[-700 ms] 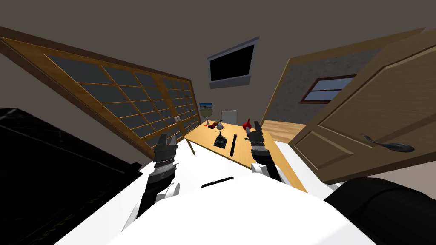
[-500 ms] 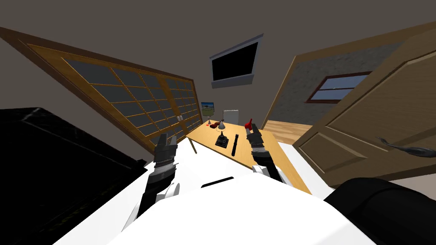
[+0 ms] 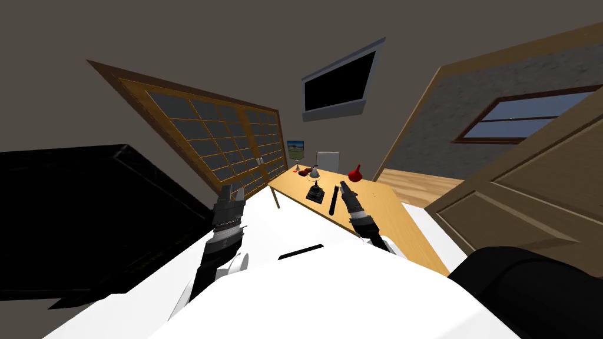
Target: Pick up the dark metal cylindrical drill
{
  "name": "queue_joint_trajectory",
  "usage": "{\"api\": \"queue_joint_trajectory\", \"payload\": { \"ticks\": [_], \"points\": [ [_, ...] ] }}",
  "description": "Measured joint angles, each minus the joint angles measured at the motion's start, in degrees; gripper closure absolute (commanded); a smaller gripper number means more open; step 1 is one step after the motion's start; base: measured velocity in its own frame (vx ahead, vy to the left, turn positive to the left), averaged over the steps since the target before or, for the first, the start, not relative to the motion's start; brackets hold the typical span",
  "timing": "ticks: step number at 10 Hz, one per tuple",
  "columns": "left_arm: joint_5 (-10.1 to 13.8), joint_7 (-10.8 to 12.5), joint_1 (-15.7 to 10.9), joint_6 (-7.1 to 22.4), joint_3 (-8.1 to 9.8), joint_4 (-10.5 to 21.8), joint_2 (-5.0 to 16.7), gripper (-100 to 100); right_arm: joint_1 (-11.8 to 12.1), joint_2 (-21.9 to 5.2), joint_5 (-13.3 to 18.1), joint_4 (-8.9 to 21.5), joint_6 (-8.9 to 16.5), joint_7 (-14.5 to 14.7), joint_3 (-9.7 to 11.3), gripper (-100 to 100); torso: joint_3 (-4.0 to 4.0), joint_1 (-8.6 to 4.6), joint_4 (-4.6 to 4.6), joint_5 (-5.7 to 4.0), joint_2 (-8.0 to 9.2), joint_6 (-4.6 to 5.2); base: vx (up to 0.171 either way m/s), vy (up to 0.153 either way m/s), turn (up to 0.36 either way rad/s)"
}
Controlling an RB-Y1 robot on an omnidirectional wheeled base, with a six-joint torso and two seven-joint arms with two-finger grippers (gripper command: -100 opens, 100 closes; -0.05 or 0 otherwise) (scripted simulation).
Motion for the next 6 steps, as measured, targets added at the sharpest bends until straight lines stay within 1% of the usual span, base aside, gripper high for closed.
{"api": "queue_joint_trajectory", "payload": {
  "ticks": [1,2,3,4,5,6],
  "points": [
    [0.0,0.0,0.0,0.0,0.00,0.0,0.0,0,1.1,-1.2,1.2,1.1,0.1,1.7,0.4,-100,0.04,-0.04,0.02,-0.01,0.08,0.01,-0.029,0.076,0.050],
    [0.0,0.0,0.0,0.0,0.01,0.0,0.0,0,1.6,-1.8,1.6,2.5,-0.6,2.9,0.4,-100,0.01,-0.13,0.01,-0.03,-0.01,0.05,-0.008,0.070,0.154],
    [0.0,0.0,0.0,0.0,0.01,0.0,0.0,0,1.9,-2.6,2.6,3.8,-0.8,4.4,0.7,-100,-0.04,-0.16,-0.01,-0.04,-0.08,0.01,-0.025,0.093,0.317],
    [0.0,0.0,0.0,0.0,0.00,0.0,0.0,0,3.5,-4.2,3.5,5.2,-1.5,5.9,0.7,-100,-0.03,-0.11,-0.01,-0.02,-0.05,0.01,-0.021,0.069,0.088],
    [0.0,0.0,0.0,0.0,0.01,0.0,0.0,0,3.8,-5.0,4.0,5.7,-1.5,6.9,0.8,-100,-0.03,-0.18,0.00,-0.03,-0.05,0.05,-0.023,0.070,0.177],
    [0.0,0.0,0.0,0.0,0.01,0.0,0.0,0,4.4,-5.7,5.2,6.6,-1.3,8.6,1.6,-100,-0.02,-0.17,-0.01,-0.04,-0.05,0.02,-0.021,0.093,0.344]
  ]
}}
